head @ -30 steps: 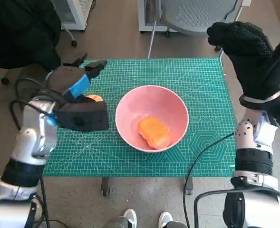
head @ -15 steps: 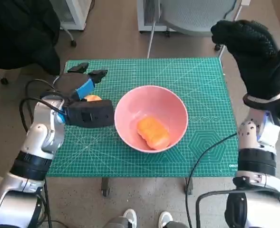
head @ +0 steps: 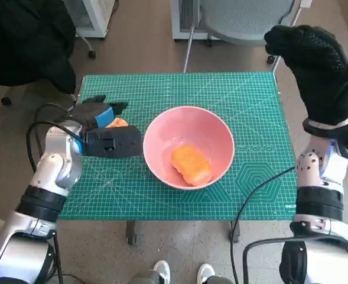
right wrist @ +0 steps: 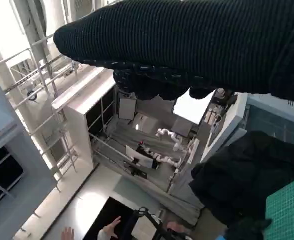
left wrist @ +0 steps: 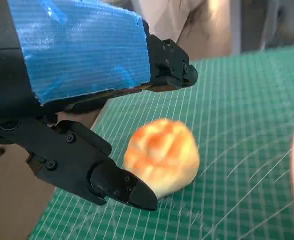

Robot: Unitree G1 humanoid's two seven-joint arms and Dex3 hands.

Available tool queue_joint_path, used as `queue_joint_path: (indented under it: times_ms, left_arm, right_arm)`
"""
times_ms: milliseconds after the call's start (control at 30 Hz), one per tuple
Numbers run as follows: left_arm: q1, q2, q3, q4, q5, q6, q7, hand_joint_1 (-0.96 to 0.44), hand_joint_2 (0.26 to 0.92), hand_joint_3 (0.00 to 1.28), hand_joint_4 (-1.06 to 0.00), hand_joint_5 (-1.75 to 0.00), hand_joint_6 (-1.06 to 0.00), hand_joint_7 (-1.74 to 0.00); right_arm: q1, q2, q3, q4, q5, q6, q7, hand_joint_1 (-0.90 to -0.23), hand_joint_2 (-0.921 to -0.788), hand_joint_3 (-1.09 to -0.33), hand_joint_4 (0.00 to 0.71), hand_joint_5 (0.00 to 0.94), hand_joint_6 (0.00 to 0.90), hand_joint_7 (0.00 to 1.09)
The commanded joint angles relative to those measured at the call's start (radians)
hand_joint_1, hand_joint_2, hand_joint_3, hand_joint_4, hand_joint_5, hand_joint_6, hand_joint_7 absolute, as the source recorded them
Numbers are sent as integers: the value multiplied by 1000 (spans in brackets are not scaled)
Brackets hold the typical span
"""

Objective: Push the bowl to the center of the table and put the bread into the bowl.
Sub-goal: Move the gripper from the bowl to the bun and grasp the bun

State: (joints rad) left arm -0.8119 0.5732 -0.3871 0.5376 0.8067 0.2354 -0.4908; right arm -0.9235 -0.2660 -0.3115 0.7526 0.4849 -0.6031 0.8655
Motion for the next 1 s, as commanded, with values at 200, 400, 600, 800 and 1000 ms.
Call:
queue_joint_path:
  times_ms: [200,400,600,800,1000]
  left_arm:
    - [-60,-31,-26,121,-14,9,-5,-518,764,0,1,1,-178,0]
    - [-88,-60,-39,209,-14,9,28,-499,763,0,1,1,-171,0]
    - [-117,-89,-57,287,-13,1,63,-481,761,0,1,1,-162,0]
    - [-145,-115,-72,375,-15,-28,120,-448,758,0,1,1,-165,-2]
    - [-159,-145,-87,494,-16,-93,267,-296,765,3,-106,-19,-229,-17]
  right_arm:
    - [33,-4,6,-12,-13,7,-11,-740,-921,-725,228,3,284,7]
    - [36,-6,6,-13,-13,4,-10,-733,-921,-728,228,2,284,6]
    - [41,-7,7,-20,-11,2,-7,-728,-921,-731,228,2,285,6]
    - [51,-9,7,-34,-9,2,-6,-717,-921,-733,228,1,285,5]
    - [66,-15,5,-56,-4,6,-3,-710,-921,-748,229,1,286,5]
